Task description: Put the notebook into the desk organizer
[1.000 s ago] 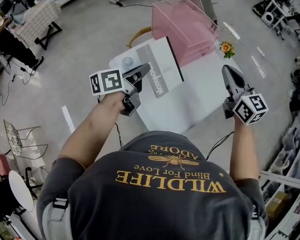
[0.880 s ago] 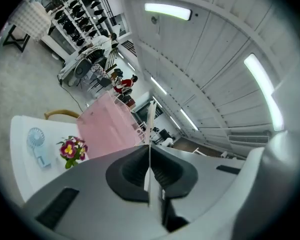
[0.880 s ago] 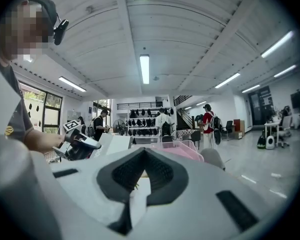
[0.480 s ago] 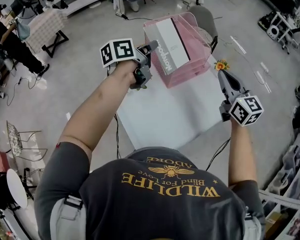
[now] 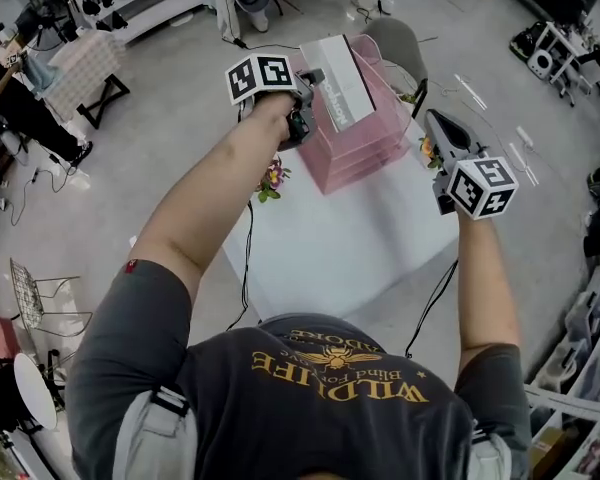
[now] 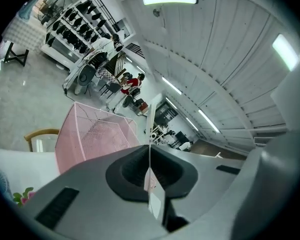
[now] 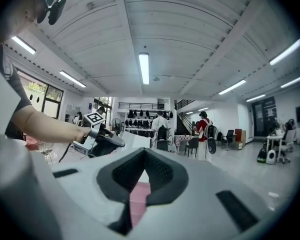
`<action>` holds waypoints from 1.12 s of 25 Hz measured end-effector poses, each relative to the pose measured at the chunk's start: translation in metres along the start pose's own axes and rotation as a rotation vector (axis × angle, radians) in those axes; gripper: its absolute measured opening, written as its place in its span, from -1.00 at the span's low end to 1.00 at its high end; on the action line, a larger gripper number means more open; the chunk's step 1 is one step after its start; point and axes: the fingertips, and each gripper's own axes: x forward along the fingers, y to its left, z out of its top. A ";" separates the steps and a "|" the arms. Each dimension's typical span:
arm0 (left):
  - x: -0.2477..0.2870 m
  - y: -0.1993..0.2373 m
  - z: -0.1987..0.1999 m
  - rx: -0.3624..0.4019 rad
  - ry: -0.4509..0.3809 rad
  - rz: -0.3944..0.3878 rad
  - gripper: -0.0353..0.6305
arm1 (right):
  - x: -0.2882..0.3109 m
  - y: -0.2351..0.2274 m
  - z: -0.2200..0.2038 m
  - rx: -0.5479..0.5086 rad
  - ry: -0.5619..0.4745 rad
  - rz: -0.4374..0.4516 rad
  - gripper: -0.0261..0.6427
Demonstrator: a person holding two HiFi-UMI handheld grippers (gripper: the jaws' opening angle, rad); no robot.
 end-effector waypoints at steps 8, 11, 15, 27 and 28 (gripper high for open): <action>0.048 0.023 -0.007 0.044 0.077 0.116 -0.87 | 0.032 -0.013 -0.003 -0.026 0.030 -0.004 -0.92; 0.061 0.032 -0.010 0.087 0.110 0.176 -0.87 | 0.037 -0.015 -0.006 -0.035 0.039 -0.002 -0.92; 0.071 0.042 -0.015 0.167 0.160 0.281 -0.86 | 0.035 -0.018 -0.009 -0.039 0.047 -0.003 -0.92; 0.072 0.051 -0.011 0.315 0.178 0.462 -0.32 | 0.028 -0.022 -0.013 -0.042 0.051 -0.015 -0.92; 0.071 0.050 -0.008 0.330 0.171 0.471 -0.22 | 0.028 -0.022 -0.012 -0.043 0.051 -0.015 -0.92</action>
